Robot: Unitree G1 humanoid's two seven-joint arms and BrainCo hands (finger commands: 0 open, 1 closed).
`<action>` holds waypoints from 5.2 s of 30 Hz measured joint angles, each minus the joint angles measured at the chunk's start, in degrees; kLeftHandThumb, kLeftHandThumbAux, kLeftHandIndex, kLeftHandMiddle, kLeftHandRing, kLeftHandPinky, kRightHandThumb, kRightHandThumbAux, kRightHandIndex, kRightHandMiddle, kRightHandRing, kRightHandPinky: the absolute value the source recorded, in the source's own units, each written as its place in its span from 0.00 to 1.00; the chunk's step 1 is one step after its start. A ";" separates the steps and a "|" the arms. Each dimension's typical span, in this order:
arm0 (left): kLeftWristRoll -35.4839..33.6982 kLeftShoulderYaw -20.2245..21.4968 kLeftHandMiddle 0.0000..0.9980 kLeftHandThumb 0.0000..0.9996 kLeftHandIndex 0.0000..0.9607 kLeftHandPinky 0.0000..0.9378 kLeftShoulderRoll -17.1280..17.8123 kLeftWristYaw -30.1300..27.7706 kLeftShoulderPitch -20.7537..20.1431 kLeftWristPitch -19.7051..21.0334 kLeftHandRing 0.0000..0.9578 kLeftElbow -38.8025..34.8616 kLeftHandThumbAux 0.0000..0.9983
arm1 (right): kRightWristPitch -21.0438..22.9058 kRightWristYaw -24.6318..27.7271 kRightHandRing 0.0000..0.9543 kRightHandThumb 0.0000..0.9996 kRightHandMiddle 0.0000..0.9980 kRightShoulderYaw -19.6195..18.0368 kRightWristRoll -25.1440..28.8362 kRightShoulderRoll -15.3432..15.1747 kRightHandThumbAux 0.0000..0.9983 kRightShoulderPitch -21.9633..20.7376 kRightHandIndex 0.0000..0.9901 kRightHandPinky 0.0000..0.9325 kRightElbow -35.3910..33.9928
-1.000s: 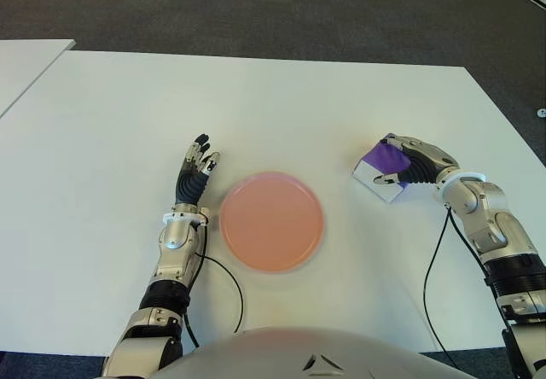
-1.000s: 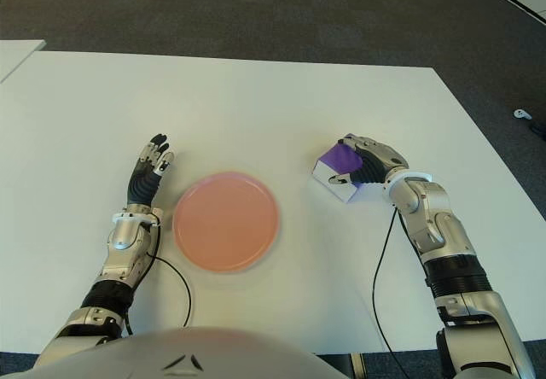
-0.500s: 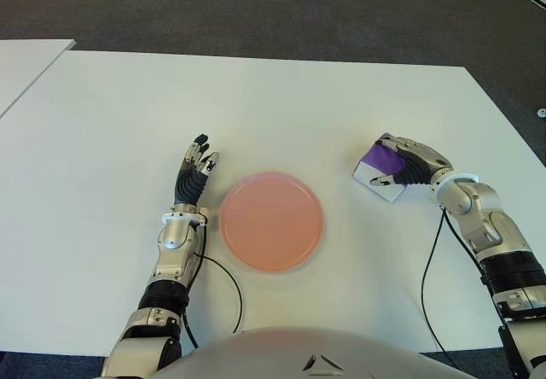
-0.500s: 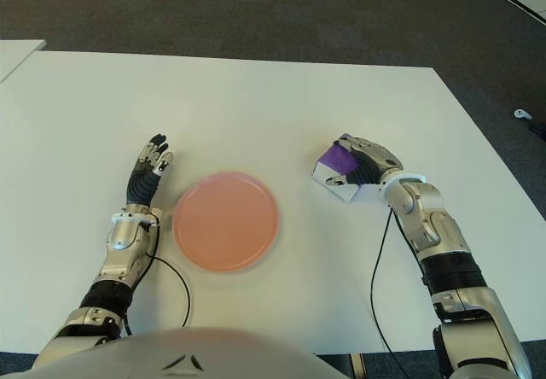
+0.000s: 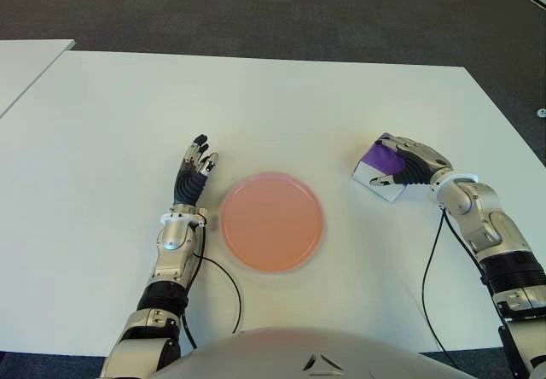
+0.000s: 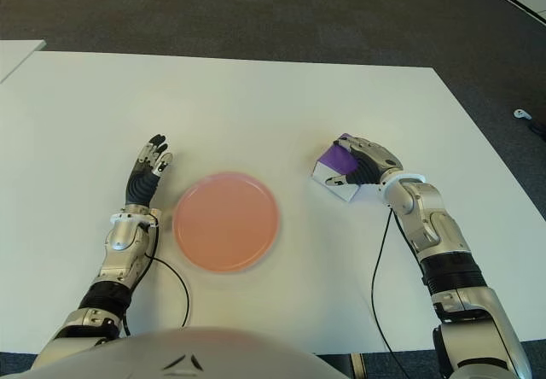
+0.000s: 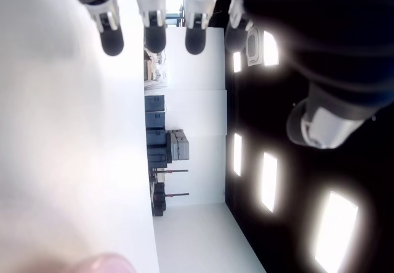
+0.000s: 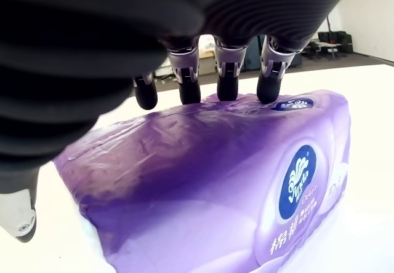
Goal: Put the tissue paper into the plate.
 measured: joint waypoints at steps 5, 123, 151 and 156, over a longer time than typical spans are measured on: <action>-0.04 0.00 0.00 0.00 0.00 0.00 0.01 -0.38 0.26 0.08 0.00 -0.37 0.50 | 0.00 0.00 0.00 0.01 0.00 -0.01 0.00 0.00 0.50 0.00 0.00 0.00 -0.07; 0.36 0.86 0.00 0.00 0.00 0.00 0.68 -0.75 1.44 -0.69 0.00 -0.59 0.51 | -14.46 -57.60 0.92 0.75 0.89 21.59 -2.39 16.53 0.71 -17.99 0.44 0.94 53.18; 0.26 0.91 0.00 0.00 0.00 0.00 0.59 -0.63 1.64 0.02 0.00 -1.22 0.50 | -14.29 -62.76 0.91 0.75 0.89 22.61 -2.89 17.95 0.71 -16.60 0.44 0.92 51.26; 0.54 1.01 0.00 0.00 0.00 0.00 0.59 -0.19 1.65 0.01 0.00 -1.06 0.50 | -14.42 -65.05 0.92 0.75 0.90 22.27 -2.86 19.34 0.71 -15.55 0.44 0.92 49.82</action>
